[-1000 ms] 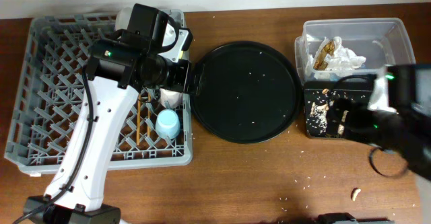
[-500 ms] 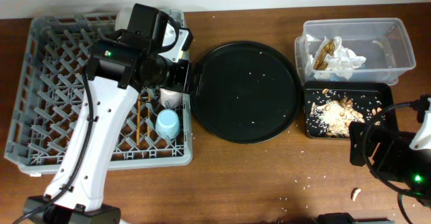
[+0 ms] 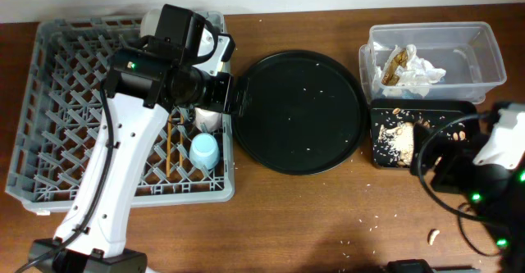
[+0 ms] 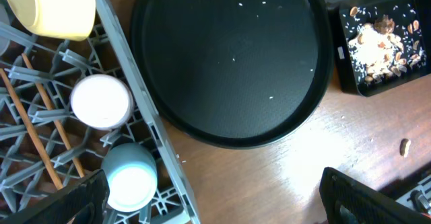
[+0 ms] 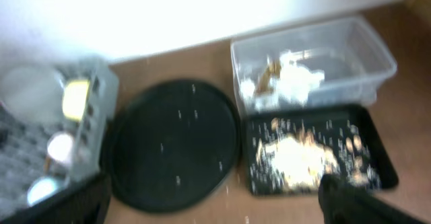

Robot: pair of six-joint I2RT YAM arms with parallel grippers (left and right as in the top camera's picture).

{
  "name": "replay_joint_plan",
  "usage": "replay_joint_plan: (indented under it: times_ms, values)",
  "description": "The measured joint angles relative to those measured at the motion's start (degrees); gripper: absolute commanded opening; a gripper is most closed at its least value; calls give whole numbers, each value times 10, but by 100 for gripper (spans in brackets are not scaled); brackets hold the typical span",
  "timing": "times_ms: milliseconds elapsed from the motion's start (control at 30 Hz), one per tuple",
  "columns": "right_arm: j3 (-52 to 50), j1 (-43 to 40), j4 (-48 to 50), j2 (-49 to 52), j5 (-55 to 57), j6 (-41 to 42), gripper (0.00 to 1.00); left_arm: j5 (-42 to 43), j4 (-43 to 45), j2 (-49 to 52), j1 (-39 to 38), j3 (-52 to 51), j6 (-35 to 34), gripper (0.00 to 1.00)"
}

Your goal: Sort waste into correct bins and load items into the dishwasher rack

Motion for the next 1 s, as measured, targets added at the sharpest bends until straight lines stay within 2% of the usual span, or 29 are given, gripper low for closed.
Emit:
replay_joint_plan:
  times_ms: [167,300,500,667,1000]
  values:
    - [-274,-1,243,-138,-14,-4,98,1,-1,0,0,0,0,100]
    - [-462,-2,373,-242,-35,-5,98,2,-1,0,0,1,0,100]
    - [-665,1,520,-376,-60,-5,99,1,0,0,0,1,0,100]
    - [-732,9,536,-431,-63,-14,98,1,0,0,0,1,0,100]
    - [-811,9,606,-453,-67,-65,98,1,-1,0,0,1,0,100]
